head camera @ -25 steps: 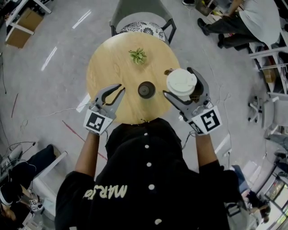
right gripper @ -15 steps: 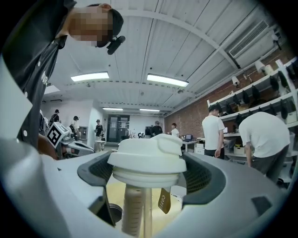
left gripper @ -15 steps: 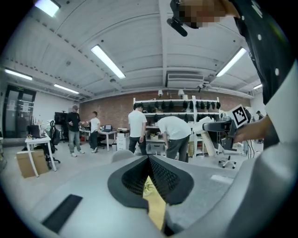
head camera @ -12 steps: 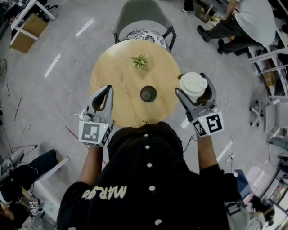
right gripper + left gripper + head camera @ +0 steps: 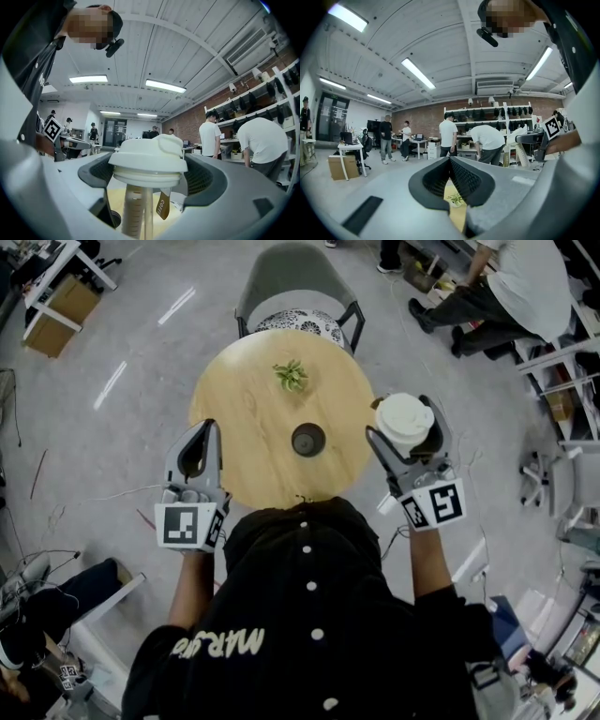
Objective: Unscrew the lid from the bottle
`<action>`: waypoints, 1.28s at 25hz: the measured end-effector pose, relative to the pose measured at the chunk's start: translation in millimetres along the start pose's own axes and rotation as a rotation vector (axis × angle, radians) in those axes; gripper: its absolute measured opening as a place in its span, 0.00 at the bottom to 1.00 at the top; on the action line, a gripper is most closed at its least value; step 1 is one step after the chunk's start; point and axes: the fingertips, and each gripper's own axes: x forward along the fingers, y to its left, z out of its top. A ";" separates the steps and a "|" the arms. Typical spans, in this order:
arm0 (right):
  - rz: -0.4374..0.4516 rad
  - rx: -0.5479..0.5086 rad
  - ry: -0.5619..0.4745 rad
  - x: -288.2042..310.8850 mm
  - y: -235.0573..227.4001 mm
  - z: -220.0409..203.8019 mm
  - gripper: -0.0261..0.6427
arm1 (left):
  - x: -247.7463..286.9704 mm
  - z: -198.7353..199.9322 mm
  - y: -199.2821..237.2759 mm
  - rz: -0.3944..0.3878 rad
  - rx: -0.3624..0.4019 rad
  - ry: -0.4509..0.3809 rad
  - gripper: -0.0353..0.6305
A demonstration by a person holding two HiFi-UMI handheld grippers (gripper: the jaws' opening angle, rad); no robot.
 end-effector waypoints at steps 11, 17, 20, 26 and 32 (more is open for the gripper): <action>-0.006 -0.038 -0.007 4.5 -1.3 6.7 0.74 | 2.5 1.2 0.2 0.010 0.029 -0.016 0.06; 0.001 -0.033 -0.010 5.5 -1.7 6.5 0.74 | 1.2 -0.2 -3.6 0.000 0.059 -0.008 0.06; 0.002 -0.032 -0.011 4.5 -0.8 6.8 0.74 | 0.0 1.5 -4.9 0.002 0.053 -0.011 0.06; -0.001 -0.030 -0.016 3.4 -2.7 7.6 0.74 | 2.1 7.2 -8.9 -0.001 0.029 -0.033 0.06; 0.000 -0.036 -0.017 3.2 -4.2 7.7 0.74 | 3.2 6.6 -10.1 0.001 0.049 -0.016 0.06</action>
